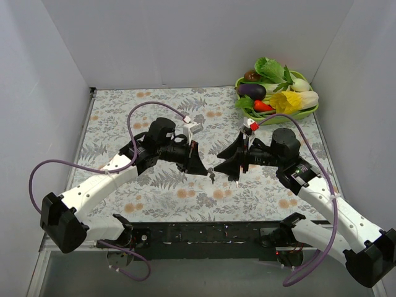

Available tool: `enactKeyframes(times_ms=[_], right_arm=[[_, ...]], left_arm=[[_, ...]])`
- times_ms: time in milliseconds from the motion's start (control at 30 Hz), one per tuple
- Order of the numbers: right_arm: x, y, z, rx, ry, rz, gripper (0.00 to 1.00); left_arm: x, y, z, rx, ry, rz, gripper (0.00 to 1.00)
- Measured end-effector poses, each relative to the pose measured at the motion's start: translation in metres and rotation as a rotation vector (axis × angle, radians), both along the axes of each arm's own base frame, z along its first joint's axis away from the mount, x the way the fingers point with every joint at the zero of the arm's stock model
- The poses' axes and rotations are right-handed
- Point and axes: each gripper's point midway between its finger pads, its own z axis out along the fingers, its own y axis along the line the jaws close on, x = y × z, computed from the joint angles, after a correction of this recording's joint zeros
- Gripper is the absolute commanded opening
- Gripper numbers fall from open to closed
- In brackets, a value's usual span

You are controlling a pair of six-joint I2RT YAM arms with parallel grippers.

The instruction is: Unlock with the key

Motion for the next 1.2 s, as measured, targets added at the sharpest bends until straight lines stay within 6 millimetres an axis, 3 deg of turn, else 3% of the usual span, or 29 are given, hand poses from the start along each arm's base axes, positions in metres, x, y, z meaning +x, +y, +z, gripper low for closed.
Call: enactKeyframes(times_ms=[200, 467, 833, 1033, 1200], right_arm=[[-0.035, 0.004, 0.005, 0.033, 0.022, 0.208, 0.63], [-0.054, 0.008, -0.017, 0.038, 0.112, 0.316, 0.60], [-0.057, 0.017, -0.012, 0.093, 0.106, 0.341, 0.54], [-0.057, 0.018, -0.008, 0.108, 0.094, 0.345, 0.44], [-0.057, 0.018, -0.007, 0.113, 0.097, 0.341, 0.29]], left_arm=[[-0.011, 0.006, 0.002, 0.037, -0.032, -0.100, 0.00], [-0.026, 0.008, 0.009, -0.004, -0.036, -0.181, 0.00], [-0.034, 0.006, 0.023, -0.066, -0.050, -0.231, 0.00], [-0.036, 0.005, 0.031, -0.097, -0.065, -0.244, 0.00], [-0.037, 0.005, 0.033, -0.109, -0.070, -0.246, 0.00]])
